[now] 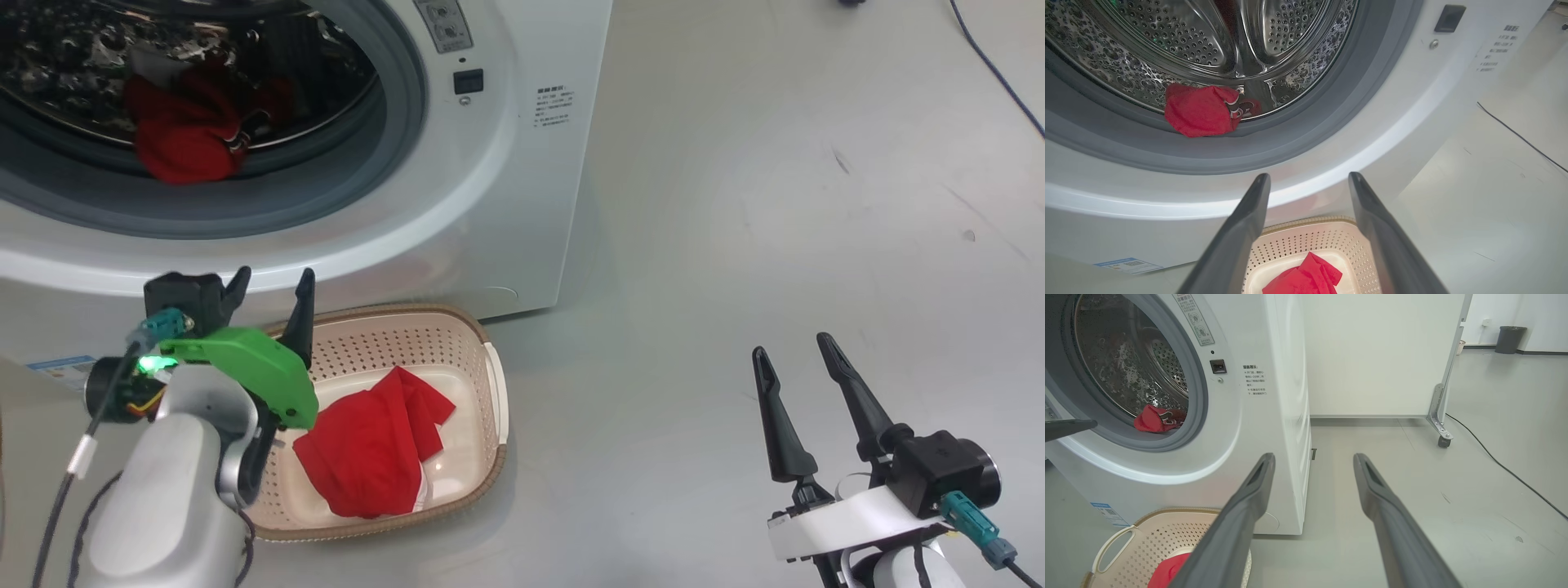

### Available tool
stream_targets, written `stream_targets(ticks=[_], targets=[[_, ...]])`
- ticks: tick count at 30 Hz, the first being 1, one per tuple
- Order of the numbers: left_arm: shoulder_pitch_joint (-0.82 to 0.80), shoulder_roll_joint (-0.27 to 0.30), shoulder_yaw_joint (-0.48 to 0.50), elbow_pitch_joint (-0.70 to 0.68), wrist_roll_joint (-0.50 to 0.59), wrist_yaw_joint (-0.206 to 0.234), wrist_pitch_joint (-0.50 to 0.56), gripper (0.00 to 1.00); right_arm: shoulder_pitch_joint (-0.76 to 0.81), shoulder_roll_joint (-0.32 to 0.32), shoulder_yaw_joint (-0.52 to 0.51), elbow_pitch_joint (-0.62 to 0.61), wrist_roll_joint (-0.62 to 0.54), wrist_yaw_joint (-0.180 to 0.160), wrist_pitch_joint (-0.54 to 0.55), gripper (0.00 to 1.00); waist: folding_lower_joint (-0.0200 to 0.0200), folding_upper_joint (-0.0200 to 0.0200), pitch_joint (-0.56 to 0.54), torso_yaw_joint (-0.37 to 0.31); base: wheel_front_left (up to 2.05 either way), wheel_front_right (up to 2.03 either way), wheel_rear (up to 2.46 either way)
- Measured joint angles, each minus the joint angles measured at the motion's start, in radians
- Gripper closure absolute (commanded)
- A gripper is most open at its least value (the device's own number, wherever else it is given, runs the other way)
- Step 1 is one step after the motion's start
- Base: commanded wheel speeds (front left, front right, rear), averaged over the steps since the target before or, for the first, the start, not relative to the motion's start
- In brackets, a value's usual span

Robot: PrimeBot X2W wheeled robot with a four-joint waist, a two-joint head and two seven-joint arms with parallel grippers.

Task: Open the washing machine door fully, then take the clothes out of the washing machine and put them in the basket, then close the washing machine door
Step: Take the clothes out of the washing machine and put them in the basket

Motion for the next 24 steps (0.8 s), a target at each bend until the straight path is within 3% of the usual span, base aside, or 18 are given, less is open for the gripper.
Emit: stream_targets(ticks=[15,24], targets=[[-0.330,0.124,0.038,0.104,-0.003,-0.010,0.221,0.00,-0.085,0.006,0.024,-0.002,0.053,0.001,0.000,0.00,0.0000,0.0000,0.171,-0.094,0.00,0.00,0.00],[-0.499,0.228,0.054,0.133,0.032,-0.010,0.317,0.00,-0.146,0.008,0.042,0.001,0.096,0.007,0.000,0.00,0.0001,0.0000,0.255,-0.156,0.00,0.00,0.00]])
